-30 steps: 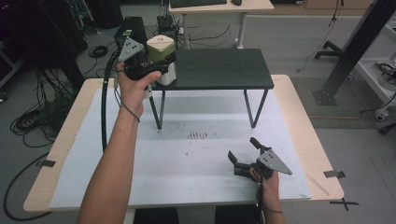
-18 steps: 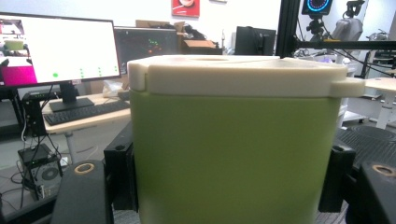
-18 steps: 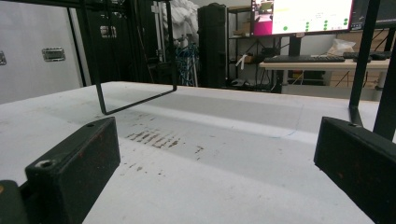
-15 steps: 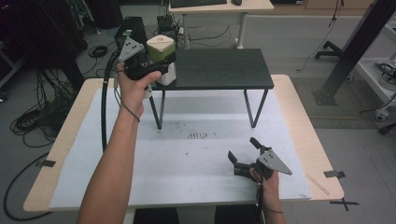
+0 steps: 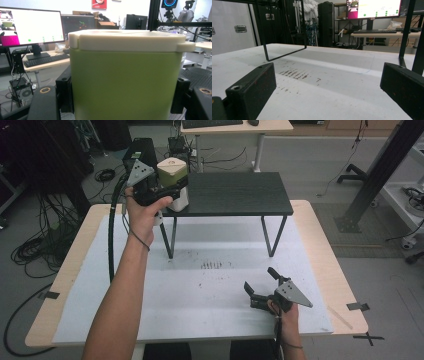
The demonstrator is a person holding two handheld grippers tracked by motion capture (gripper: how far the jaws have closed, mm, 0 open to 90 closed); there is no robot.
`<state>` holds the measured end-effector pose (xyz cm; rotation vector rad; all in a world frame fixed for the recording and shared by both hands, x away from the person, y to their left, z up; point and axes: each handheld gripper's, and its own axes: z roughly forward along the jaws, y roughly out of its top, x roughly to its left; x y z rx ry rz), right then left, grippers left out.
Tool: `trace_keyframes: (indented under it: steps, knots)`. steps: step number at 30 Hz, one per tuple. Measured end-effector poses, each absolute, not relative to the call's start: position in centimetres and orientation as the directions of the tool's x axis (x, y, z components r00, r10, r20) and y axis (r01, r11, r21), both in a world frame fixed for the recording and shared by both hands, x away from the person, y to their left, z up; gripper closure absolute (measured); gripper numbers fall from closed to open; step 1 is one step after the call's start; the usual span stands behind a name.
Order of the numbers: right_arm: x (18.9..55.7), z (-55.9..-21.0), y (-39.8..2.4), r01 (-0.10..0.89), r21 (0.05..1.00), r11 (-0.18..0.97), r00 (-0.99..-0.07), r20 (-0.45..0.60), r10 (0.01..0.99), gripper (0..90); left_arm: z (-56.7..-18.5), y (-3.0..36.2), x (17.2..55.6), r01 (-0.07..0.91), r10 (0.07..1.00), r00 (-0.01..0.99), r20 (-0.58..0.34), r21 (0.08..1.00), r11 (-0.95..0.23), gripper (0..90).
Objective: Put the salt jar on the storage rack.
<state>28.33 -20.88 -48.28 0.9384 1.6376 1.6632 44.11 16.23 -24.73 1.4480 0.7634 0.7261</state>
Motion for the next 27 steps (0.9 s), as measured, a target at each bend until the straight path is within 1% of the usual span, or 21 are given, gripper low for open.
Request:
trace_keyframes:
  steps: [21,27]
  knots:
    - [28.34,-48.28,-20.88,0.052,0.998,-0.043,-0.559,0.065,0.826,0.0,-24.63,16.14,44.04,0.022,0.82,0.572,-0.004,1.0,-0.01,29.2]
    - [28.35,-48.28,-20.89,0.049,0.998,-0.042,-0.559,0.063,0.827,0.0,-24.37,16.12,44.0,0.016,0.823,0.568,0.002,1.0,-0.014,27.3]
